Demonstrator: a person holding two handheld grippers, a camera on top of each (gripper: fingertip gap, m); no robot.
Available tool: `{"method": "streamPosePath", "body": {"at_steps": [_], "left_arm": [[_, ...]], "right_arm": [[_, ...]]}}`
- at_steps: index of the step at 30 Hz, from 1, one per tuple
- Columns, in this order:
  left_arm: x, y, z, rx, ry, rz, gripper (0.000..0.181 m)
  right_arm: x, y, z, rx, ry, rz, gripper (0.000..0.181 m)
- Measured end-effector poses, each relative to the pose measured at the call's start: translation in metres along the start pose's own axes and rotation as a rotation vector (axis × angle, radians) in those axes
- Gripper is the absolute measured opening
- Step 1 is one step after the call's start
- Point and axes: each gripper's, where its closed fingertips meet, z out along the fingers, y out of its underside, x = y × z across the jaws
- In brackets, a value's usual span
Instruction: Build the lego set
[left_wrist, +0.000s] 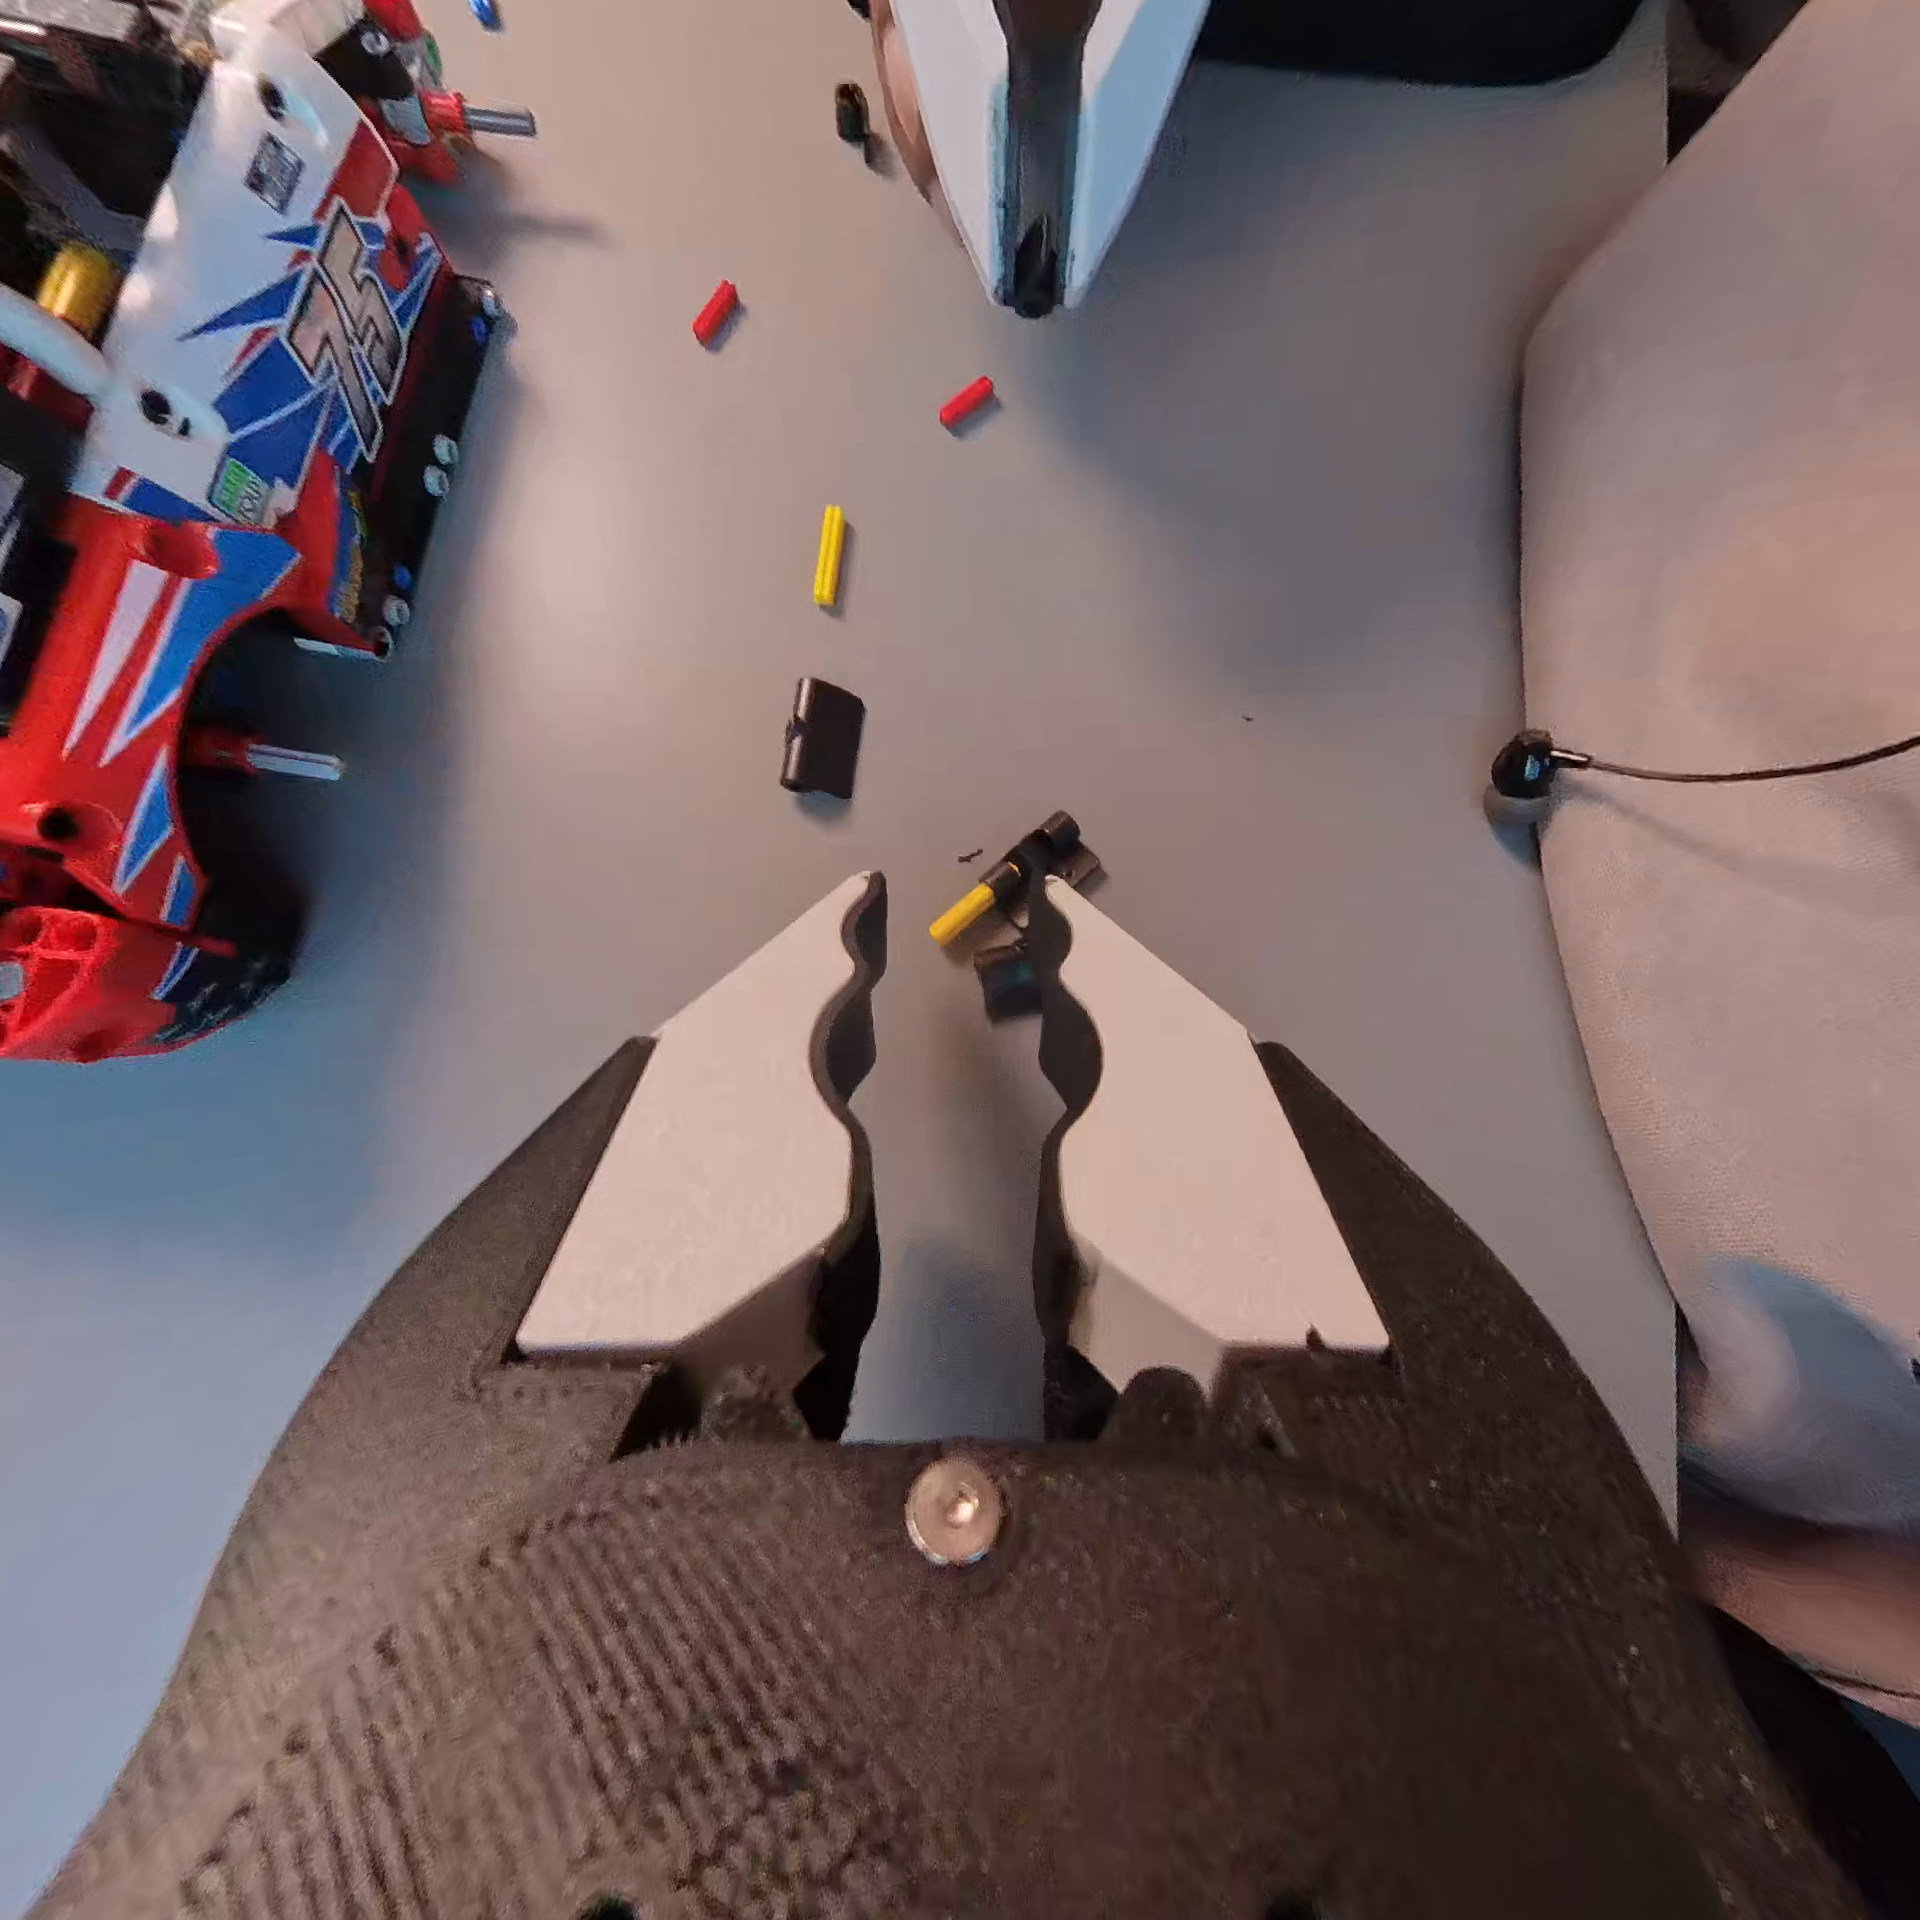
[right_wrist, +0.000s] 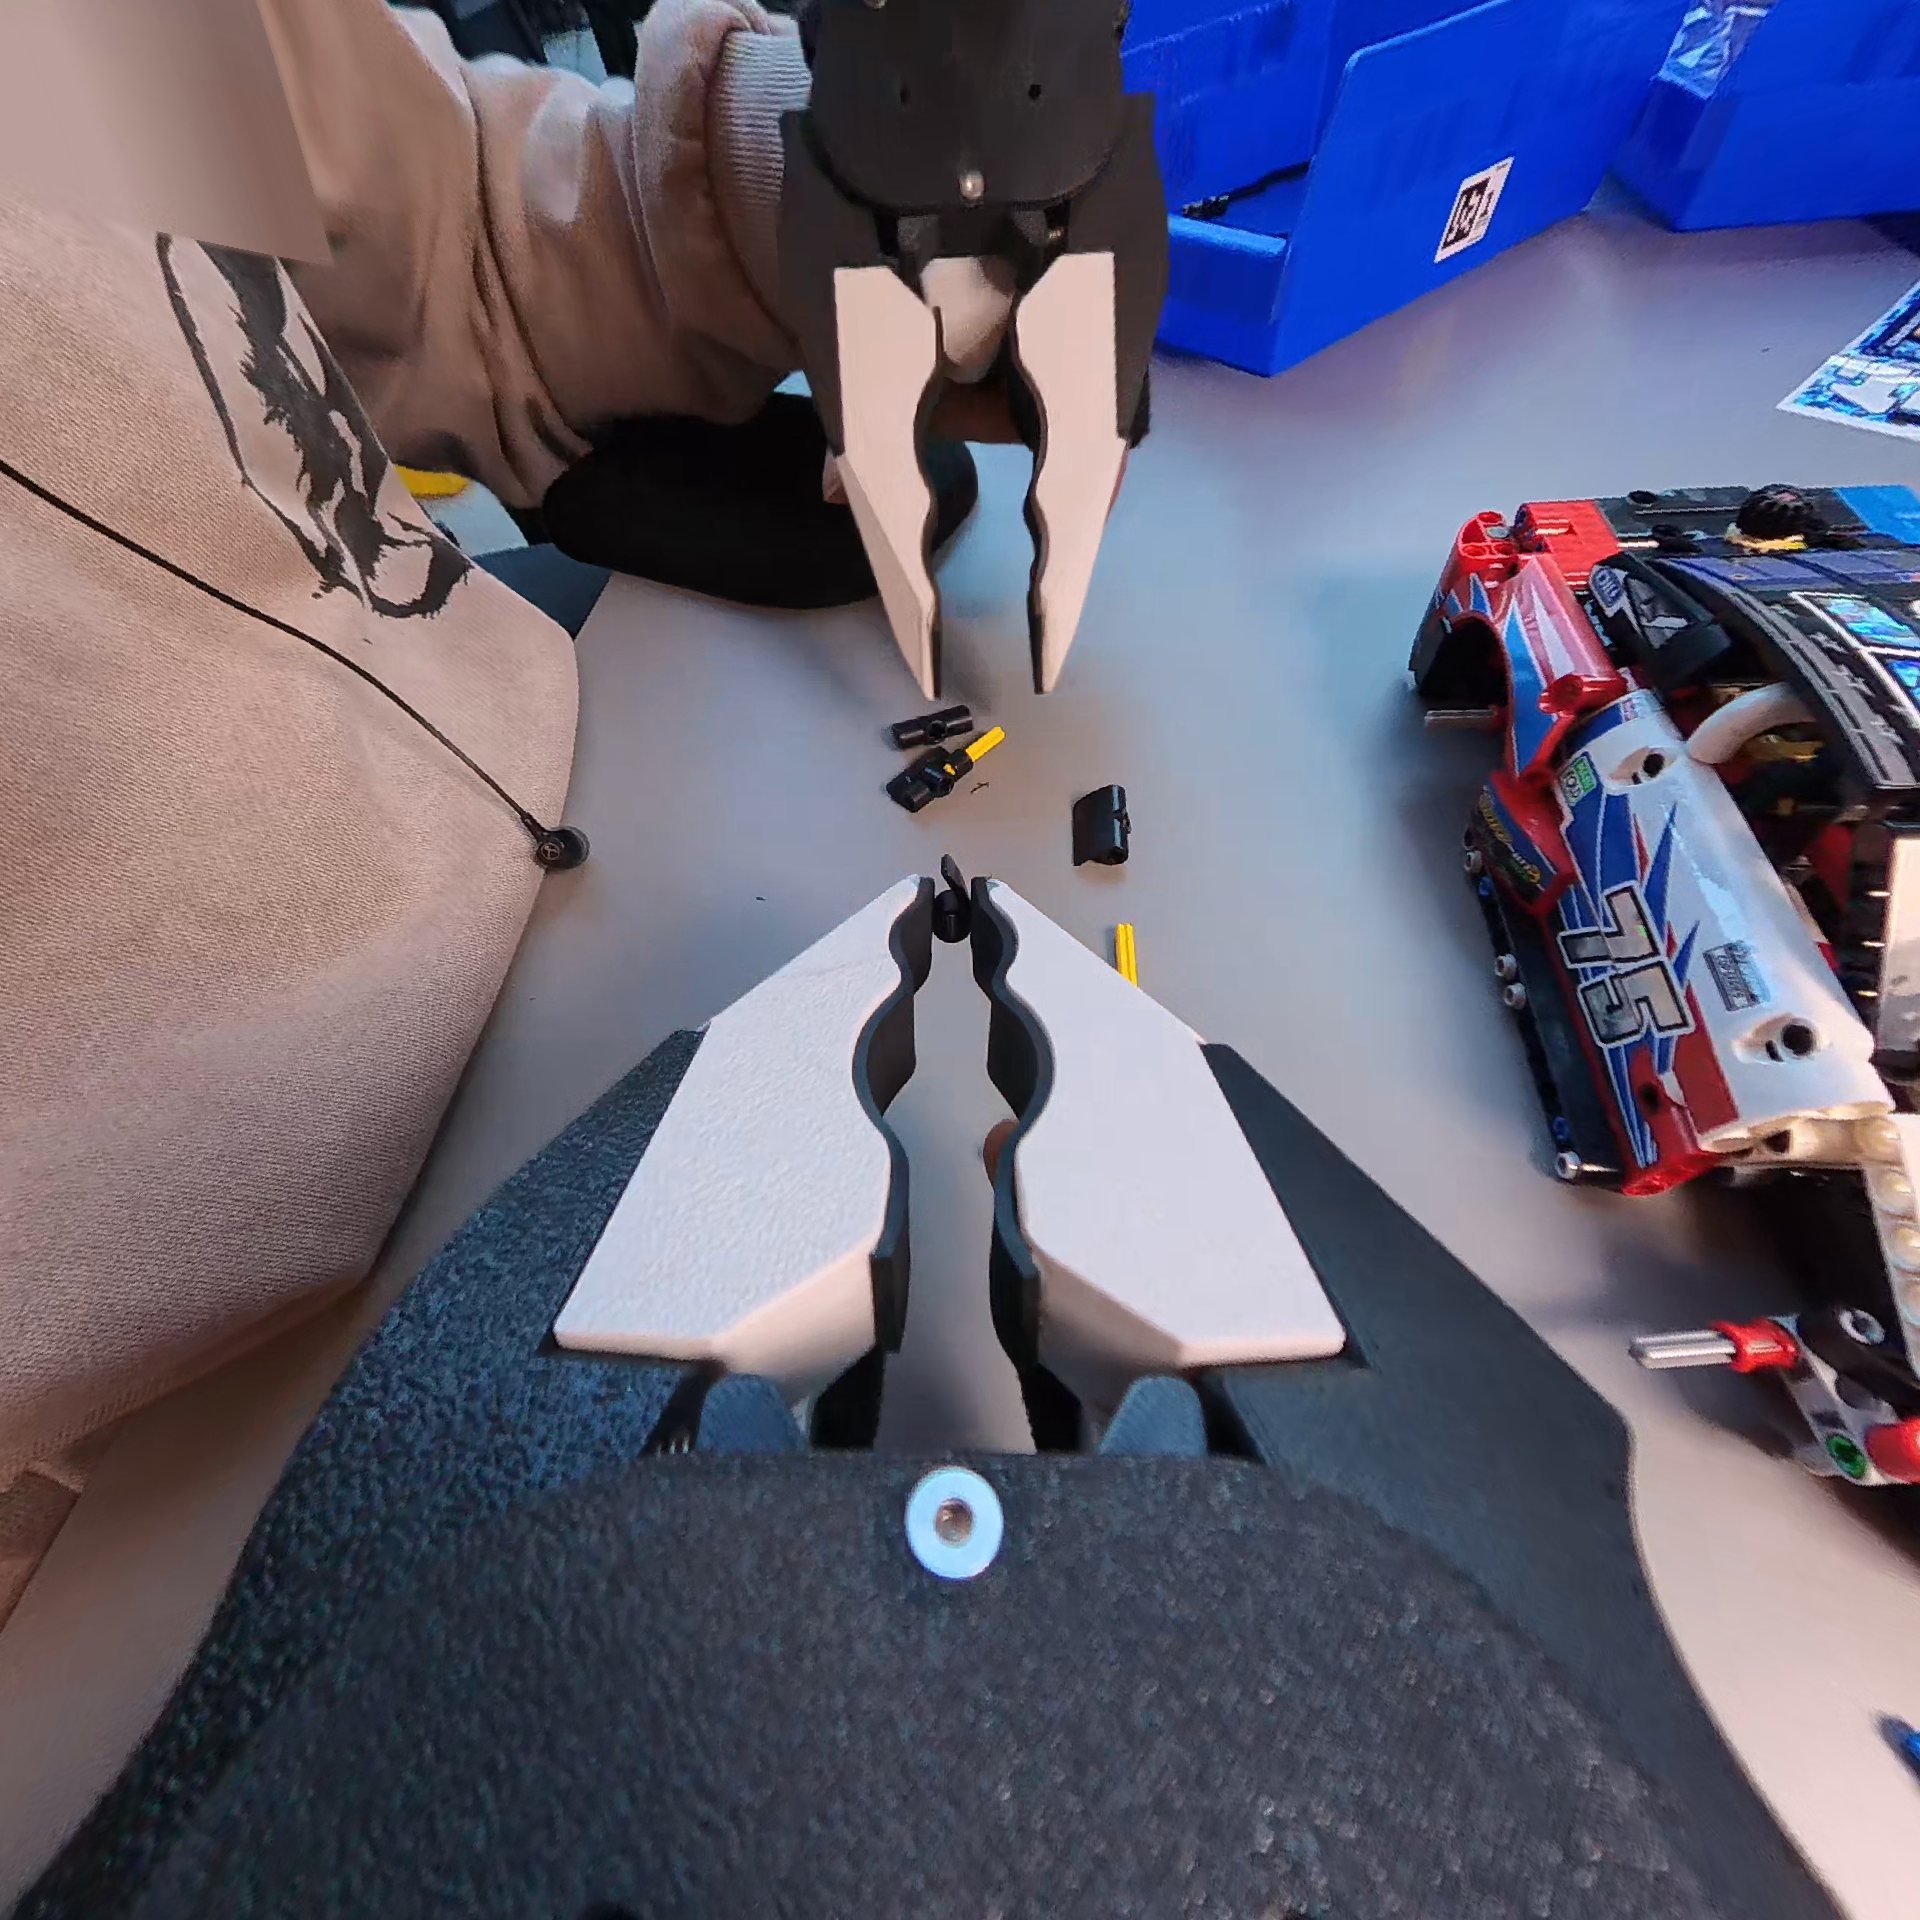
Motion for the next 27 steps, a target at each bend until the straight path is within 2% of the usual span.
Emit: {"method": "streamPosePath", "body": {"at_steps": [5,7,10,13,21,27], "left_arm": [[0.008,0.020,0.005,-0.110,-0.002,-0.069,0.026],[0.010,0.021,0.007,-0.117,-0.008,-0.066,0.025],[0.007,0.014,0.014,-0.090,-0.002,-0.062,0.016],[0.006,0.006,0.021,-0.086,0.052,-0.071,0.017],[0.004,-0.016,0.039,-0.059,0.095,-0.077,0.042],[-0.006,-0.030,0.049,-0.048,0.040,-0.104,0.039]], "right_arm": [[0.002,0.001,0.000,-0.007,0.015,-0.002,0.005],[0.002,0.001,0.000,-0.009,0.016,-0.002,0.005],[0.002,0.002,0.000,-0.015,0.017,0.000,0.005],[0.002,0.003,0.000,-0.019,0.025,-0.006,0.005],[0.004,-0.003,-0.007,0.010,0.044,-0.010,0.005],[0.004,-0.004,-0.009,0.018,0.047,-0.011,0.005]]}}
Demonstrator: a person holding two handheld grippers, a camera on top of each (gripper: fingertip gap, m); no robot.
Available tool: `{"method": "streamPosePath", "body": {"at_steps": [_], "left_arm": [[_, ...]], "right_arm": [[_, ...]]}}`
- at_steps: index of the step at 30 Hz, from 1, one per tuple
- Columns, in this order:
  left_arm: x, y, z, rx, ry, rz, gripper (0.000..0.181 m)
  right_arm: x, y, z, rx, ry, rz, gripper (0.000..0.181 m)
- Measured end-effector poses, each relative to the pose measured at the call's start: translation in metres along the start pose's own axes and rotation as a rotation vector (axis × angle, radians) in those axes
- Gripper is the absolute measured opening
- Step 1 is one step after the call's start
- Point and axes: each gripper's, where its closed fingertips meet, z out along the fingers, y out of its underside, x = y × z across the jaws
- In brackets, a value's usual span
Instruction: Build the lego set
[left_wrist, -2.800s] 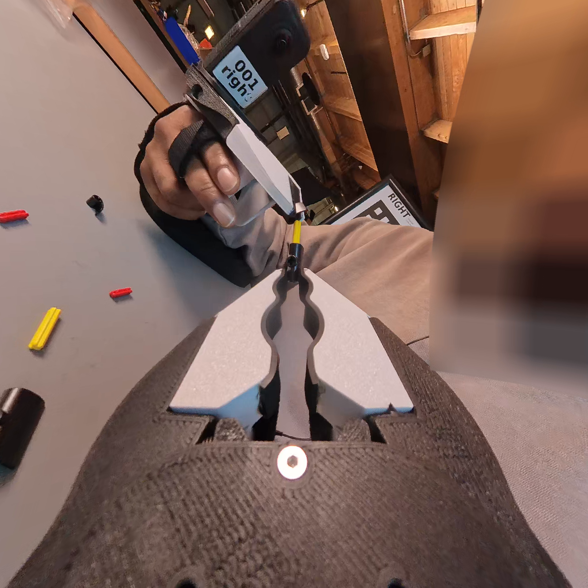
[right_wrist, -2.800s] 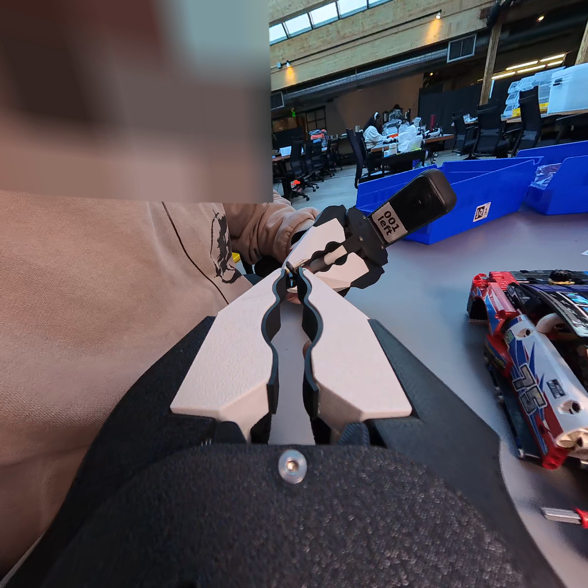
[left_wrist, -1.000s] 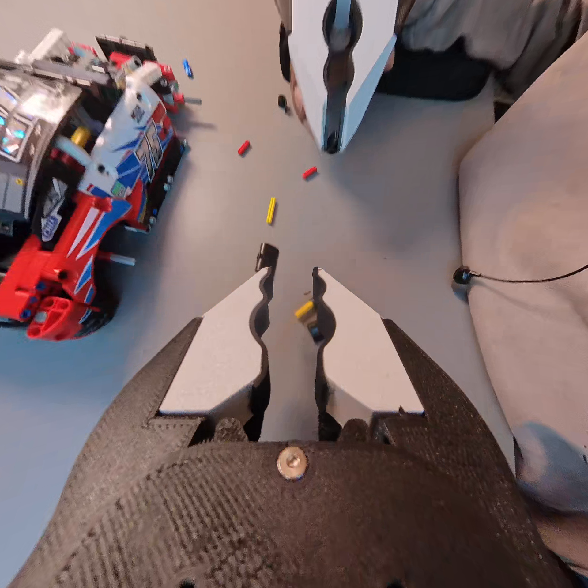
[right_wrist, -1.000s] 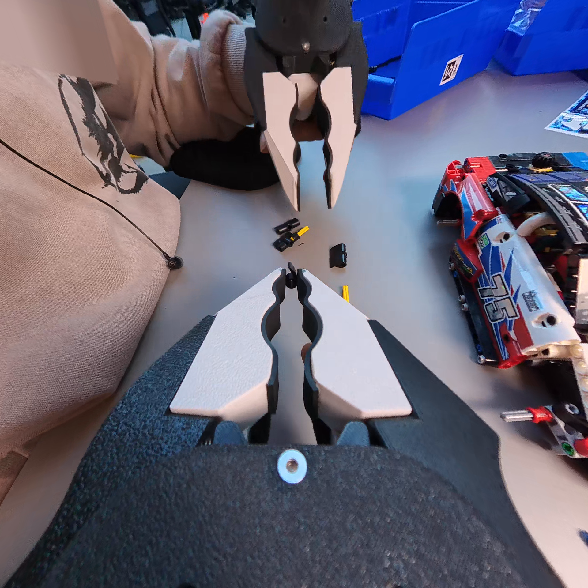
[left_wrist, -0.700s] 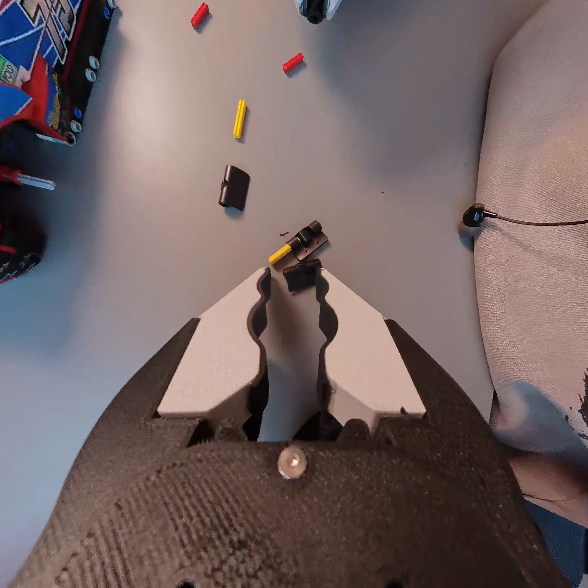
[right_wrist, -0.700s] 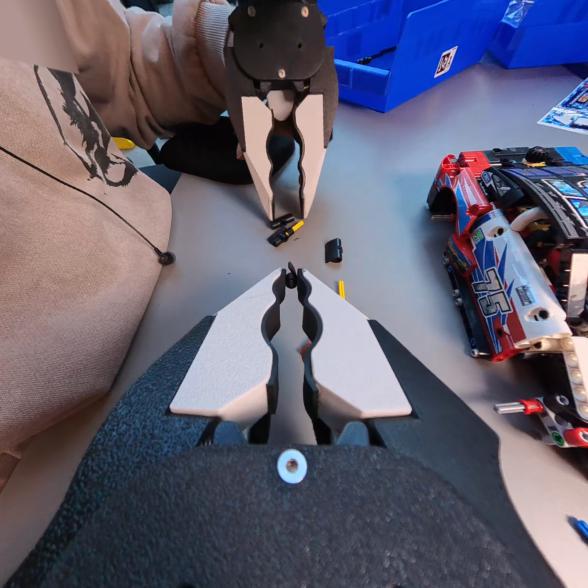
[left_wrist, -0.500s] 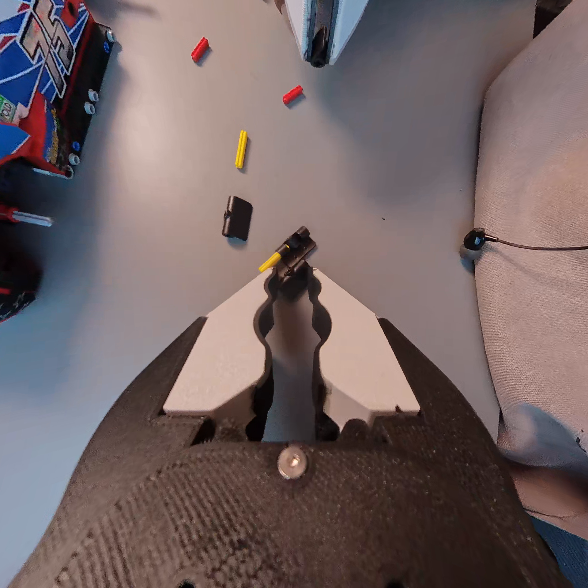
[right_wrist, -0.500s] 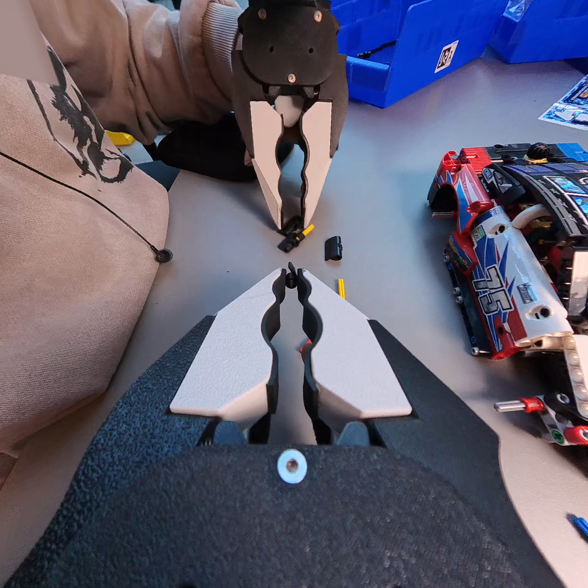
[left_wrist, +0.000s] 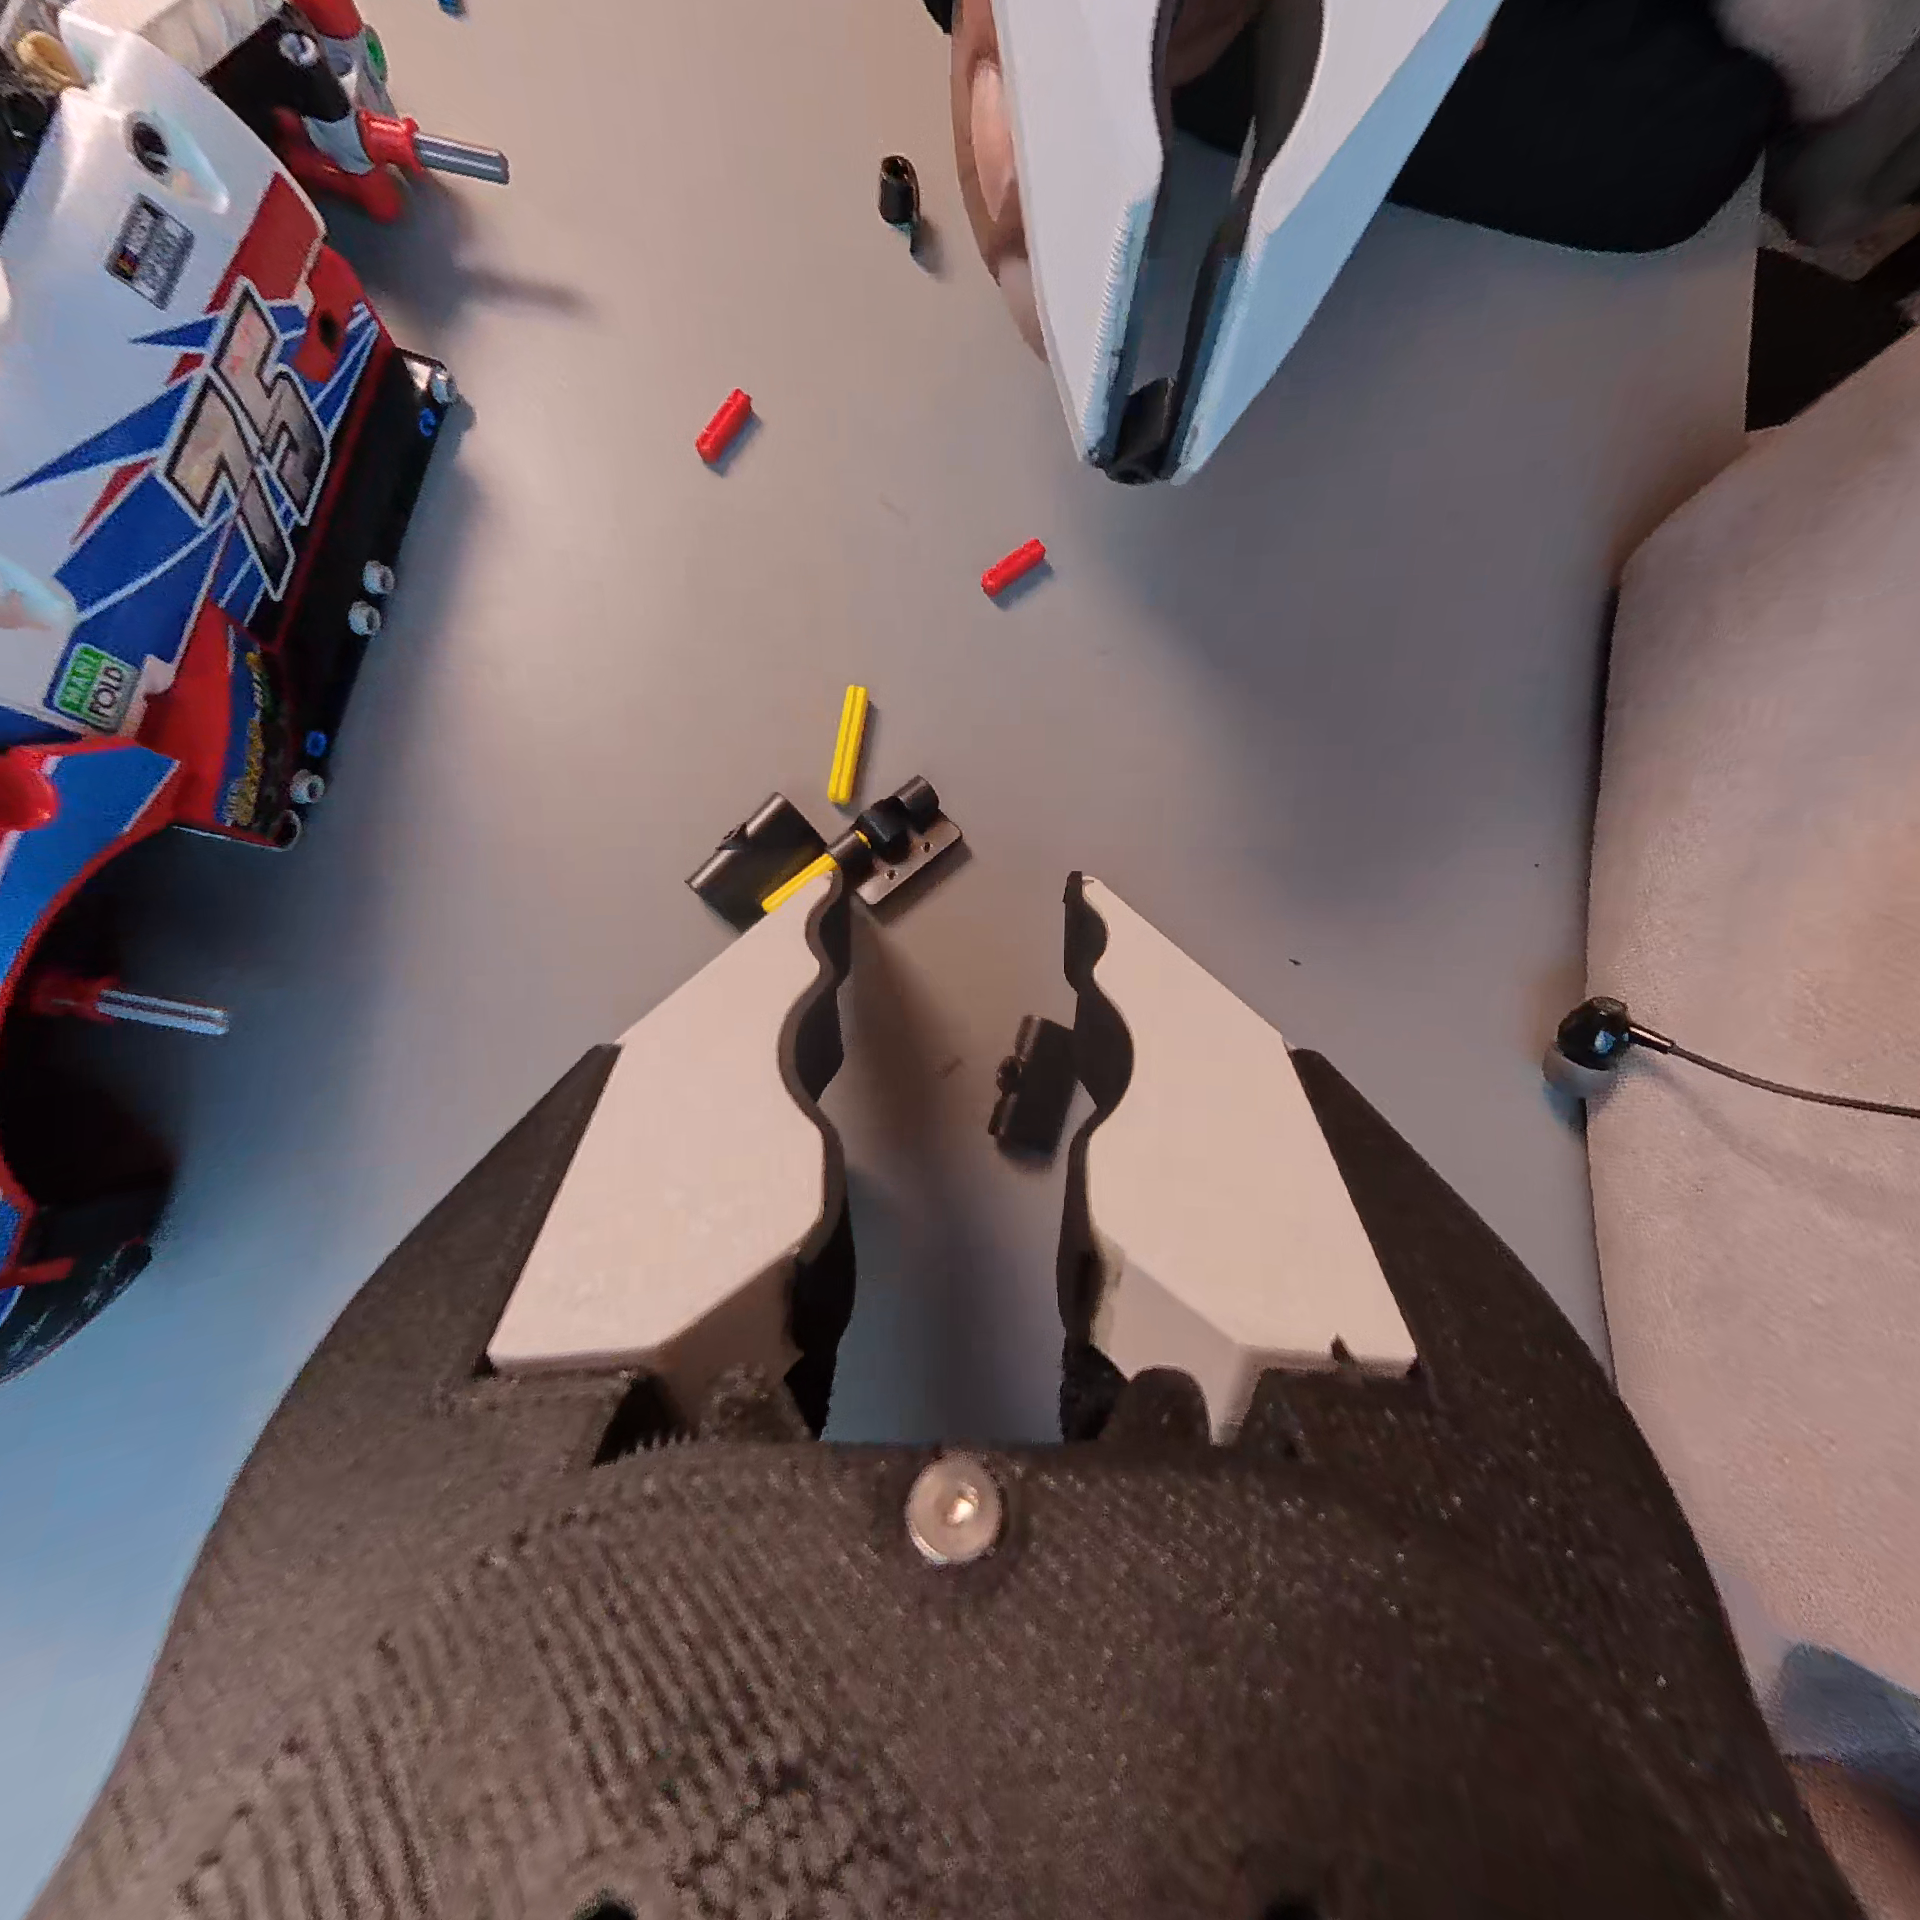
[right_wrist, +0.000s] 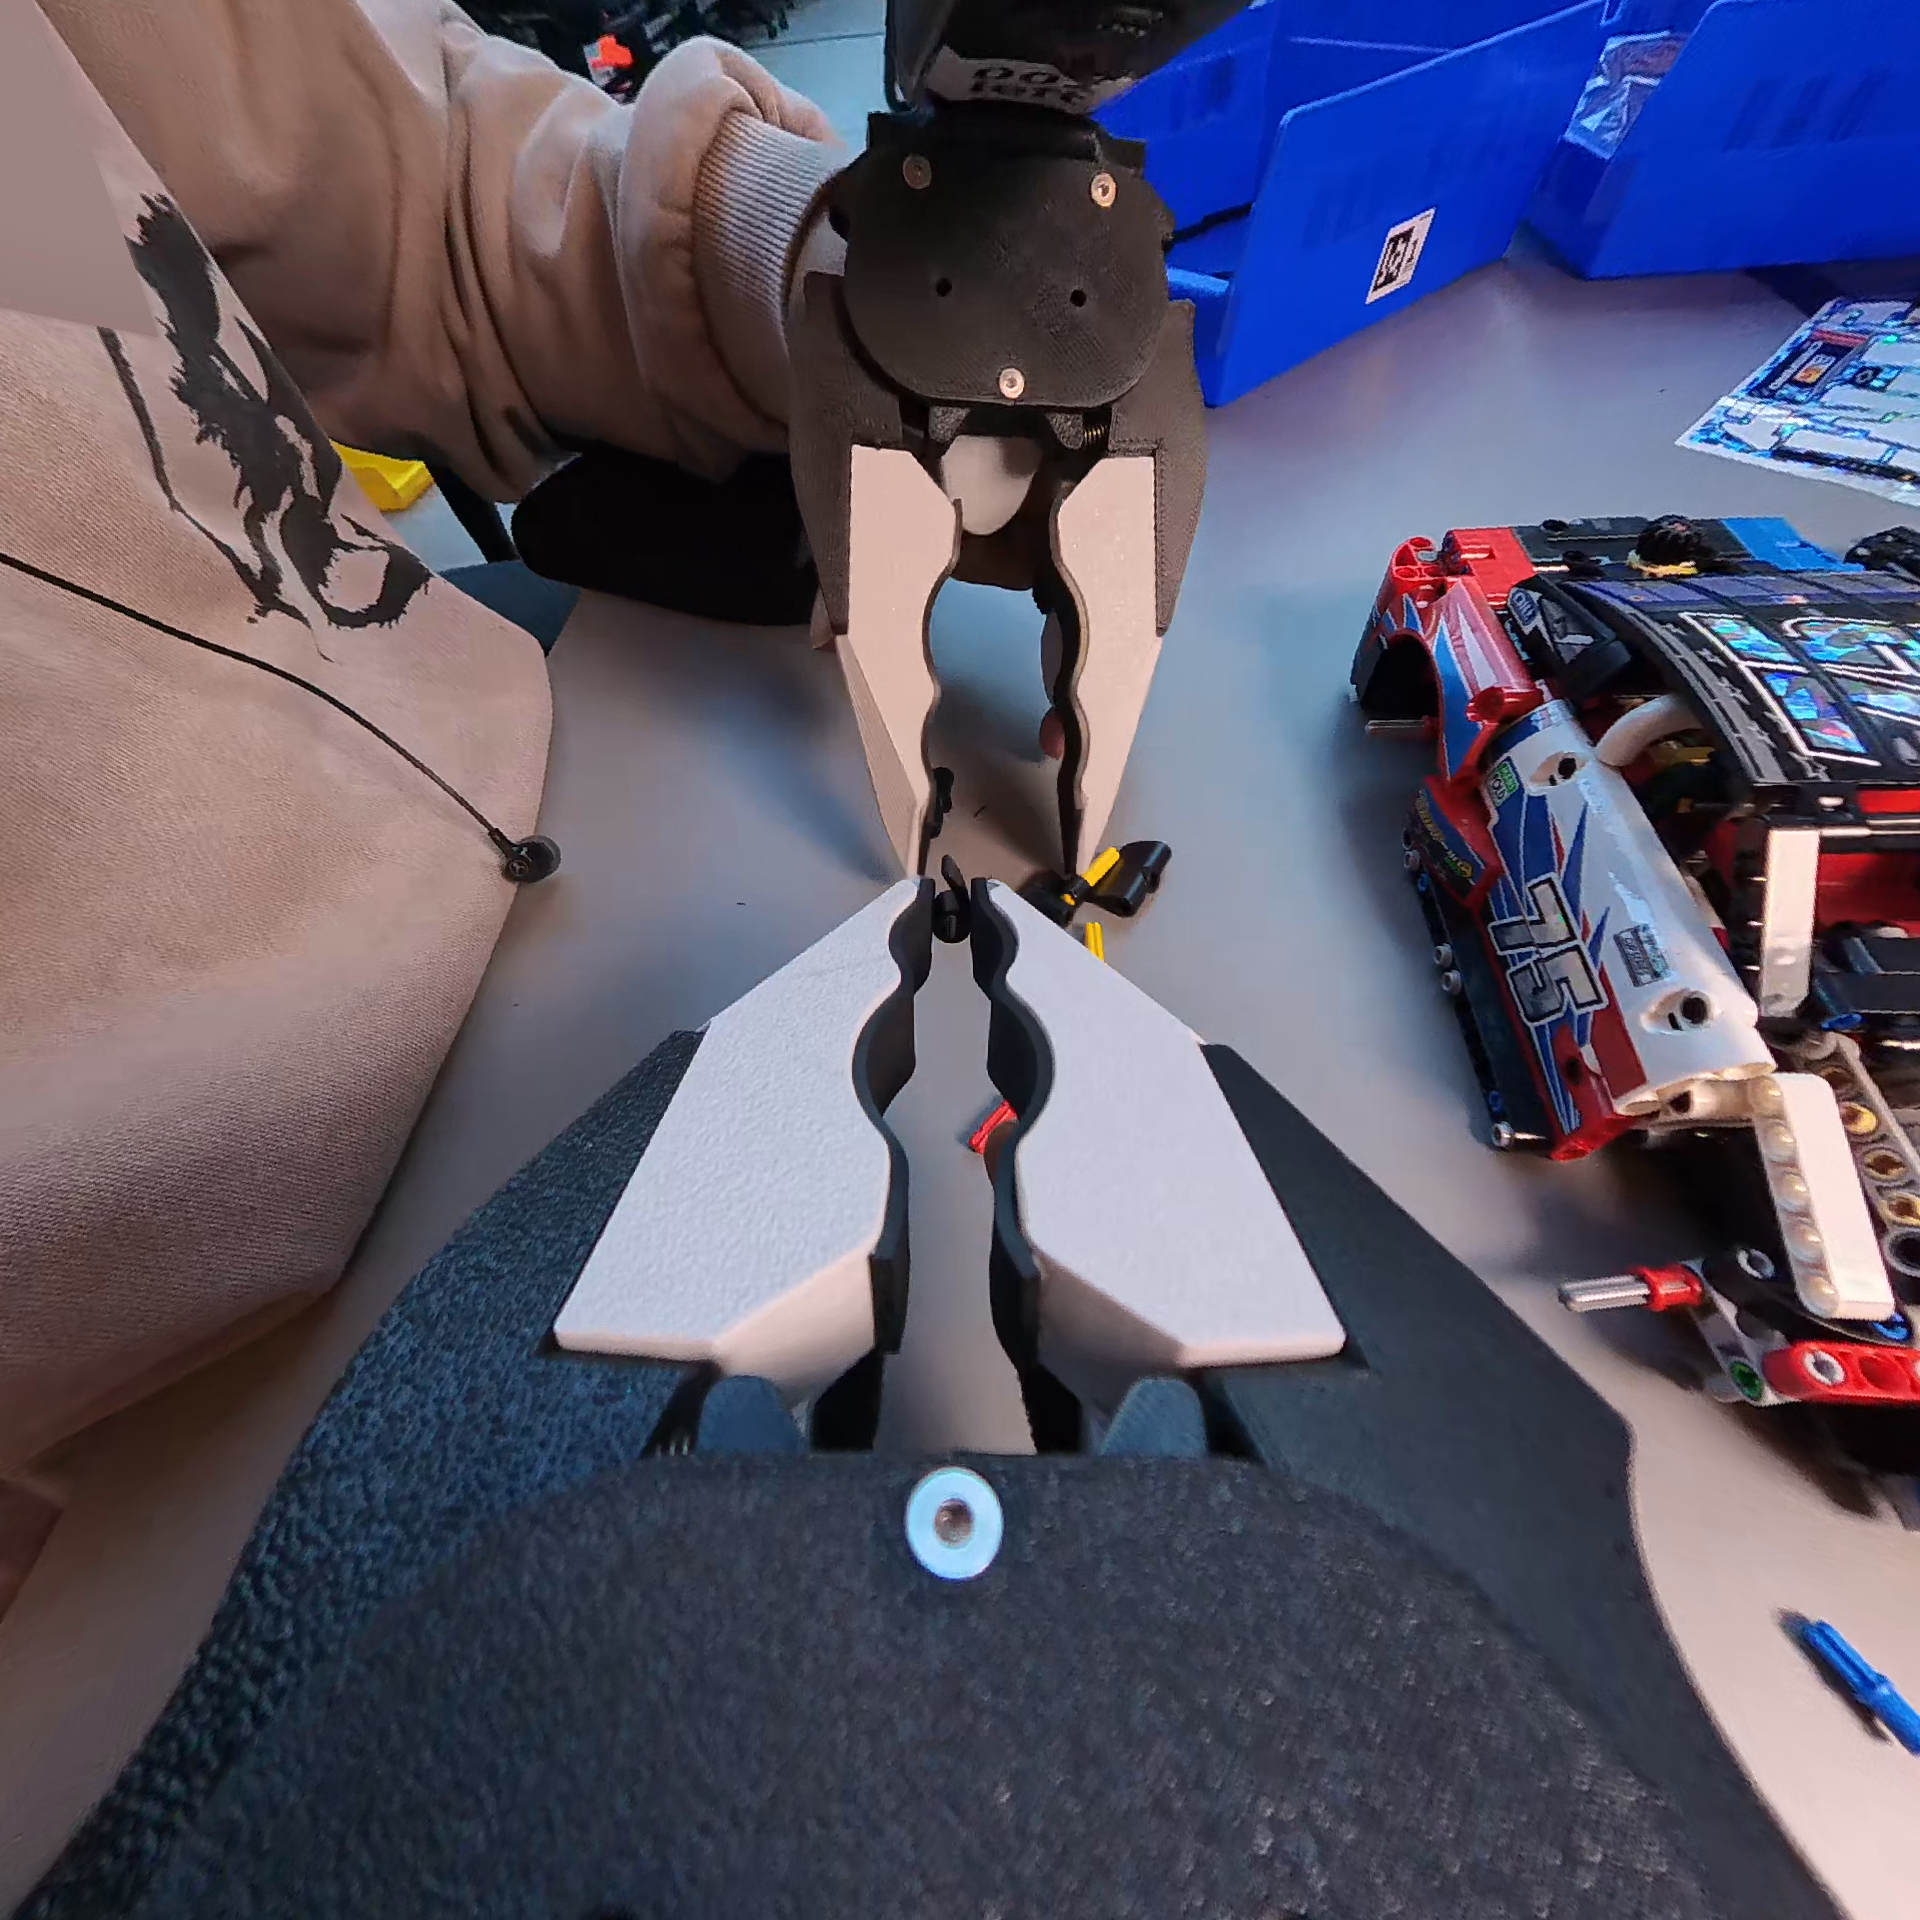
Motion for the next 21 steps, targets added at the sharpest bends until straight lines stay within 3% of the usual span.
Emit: {"method": "streamPosePath", "body": {"at_steps": [6,12,14,17,19,21], "left_arm": [[-0.017,-0.004,0.001,-0.027,-0.103,-0.091,0.050],[-0.018,-0.015,0.012,-0.012,-0.087,-0.080,0.046],[-0.012,-0.018,0.016,-0.014,-0.043,-0.019,0.040],[0.002,-0.013,0.018,-0.030,0.031,0.150,0.016],[0.006,-0.009,0.013,-0.034,0.044,0.241,0.021],[0.004,-0.012,0.004,-0.007,0.018,0.212,0.026]], "right_arm": [[0.001,-0.001,-0.002,0.006,0.007,0.003,0.004],[0.002,-0.001,-0.002,0.007,0.012,0.003,0.005],[0.003,-0.002,-0.003,0.011,0.015,0.003,0.004],[0.004,-0.003,-0.004,0.018,0.017,0.008,0.004],[0.004,-0.003,-0.005,0.021,0.016,0.011,0.005],[0.004,-0.003,-0.005,0.023,0.017,0.011,0.005]]}}
